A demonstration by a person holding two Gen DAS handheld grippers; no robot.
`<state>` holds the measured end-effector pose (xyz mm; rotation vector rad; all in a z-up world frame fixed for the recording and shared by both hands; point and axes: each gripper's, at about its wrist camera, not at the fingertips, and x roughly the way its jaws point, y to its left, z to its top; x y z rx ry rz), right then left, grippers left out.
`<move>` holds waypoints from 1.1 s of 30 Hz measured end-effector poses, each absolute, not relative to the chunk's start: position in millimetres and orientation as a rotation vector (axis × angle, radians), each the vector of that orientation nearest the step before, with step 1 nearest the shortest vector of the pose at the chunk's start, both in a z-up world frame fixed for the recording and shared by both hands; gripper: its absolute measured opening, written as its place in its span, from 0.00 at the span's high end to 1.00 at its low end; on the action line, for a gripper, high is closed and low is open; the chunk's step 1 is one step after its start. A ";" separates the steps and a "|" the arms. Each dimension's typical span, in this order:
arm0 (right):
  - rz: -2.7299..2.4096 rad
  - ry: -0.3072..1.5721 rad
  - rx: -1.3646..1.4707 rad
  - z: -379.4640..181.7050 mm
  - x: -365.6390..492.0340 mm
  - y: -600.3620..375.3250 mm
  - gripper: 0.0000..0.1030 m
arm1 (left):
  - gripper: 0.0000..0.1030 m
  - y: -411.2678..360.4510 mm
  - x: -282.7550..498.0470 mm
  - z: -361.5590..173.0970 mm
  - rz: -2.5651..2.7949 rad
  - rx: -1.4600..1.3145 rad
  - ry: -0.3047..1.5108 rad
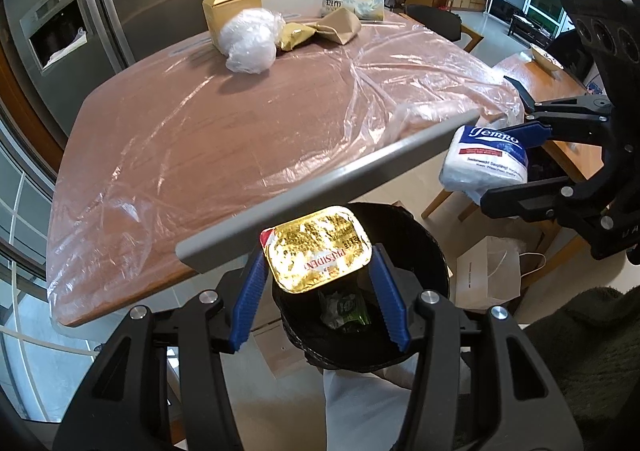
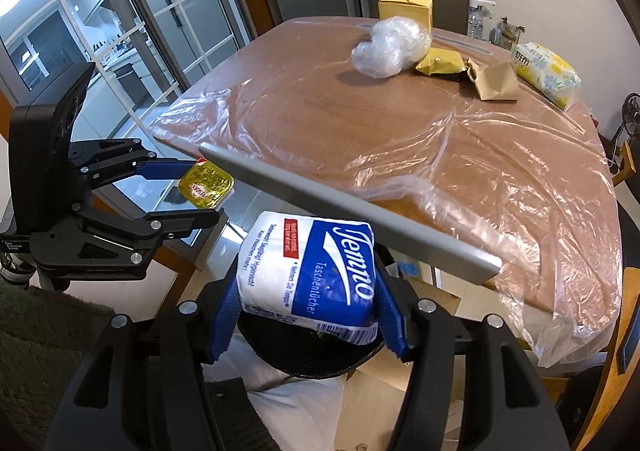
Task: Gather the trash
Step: 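Carry the gold butter packet and Tempo tissue pack over the black bin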
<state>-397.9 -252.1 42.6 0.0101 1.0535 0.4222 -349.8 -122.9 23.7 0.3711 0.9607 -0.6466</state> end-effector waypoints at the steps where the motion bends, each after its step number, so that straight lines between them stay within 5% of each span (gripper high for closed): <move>1: 0.423 1.059 0.012 40.4 -398.1 -252.0 0.44 | 0.48 -123.1 -350.2 21.8 -0.646 0.372 0.965; 33: 0.406 1.218 -0.065 -45.5 -389.6 -227.0 0.44 | 0.48 -122.6 -346.4 -54.2 -0.642 0.434 1.115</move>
